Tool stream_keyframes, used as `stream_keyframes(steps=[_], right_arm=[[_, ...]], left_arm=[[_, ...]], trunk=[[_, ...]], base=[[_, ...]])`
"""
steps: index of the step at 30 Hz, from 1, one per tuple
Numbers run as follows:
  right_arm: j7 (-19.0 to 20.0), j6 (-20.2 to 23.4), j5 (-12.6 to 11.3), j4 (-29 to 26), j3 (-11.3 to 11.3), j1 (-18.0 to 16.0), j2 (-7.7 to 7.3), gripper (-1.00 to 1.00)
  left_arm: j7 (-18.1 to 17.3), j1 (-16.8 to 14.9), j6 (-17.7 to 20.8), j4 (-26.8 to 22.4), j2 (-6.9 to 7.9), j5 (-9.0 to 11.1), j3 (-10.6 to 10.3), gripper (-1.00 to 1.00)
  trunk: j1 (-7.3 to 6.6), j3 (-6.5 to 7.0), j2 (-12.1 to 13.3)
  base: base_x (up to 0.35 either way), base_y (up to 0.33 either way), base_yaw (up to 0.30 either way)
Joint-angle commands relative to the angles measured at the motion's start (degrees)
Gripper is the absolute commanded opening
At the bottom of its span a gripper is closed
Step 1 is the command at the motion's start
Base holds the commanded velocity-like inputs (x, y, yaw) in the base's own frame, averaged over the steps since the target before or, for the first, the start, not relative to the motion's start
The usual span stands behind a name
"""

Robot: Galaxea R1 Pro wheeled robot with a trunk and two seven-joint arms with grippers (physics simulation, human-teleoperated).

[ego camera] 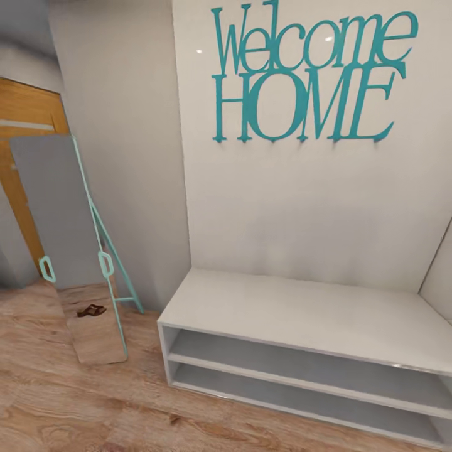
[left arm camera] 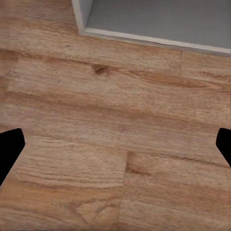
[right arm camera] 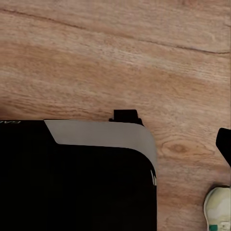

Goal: Pick up the two gym shoes and the two sandals from the corridor floor and place them onto the hallstand (shoe rack) in the corridor, making sure they are on the rack and not on the floor. Arrange them so the two gym shoes are next to each other and the two sandals are next to each other.

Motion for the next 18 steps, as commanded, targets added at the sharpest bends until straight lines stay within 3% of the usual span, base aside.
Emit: stream_keyframes(steps=[1,18], right_arm=[[0.0,0.0,0.0,0.0,0.0,0.0,0.00,1.00],[0.0,0.0,0.2,0.0,0.1,0.0,0.02,1.00]], left_arm=[[-0.1,0.0,-0.2,0.1,0.00,0.0,0.0,1.00],[-0.1,0.0,-0.2,0.1,0.00,-0.1,0.0,1.00]], trunk=[[0.00,-0.06,0.0],[0.00,-0.06,0.0]], base=[[0.000,0.000,0.300],[0.000,0.000,0.300]])
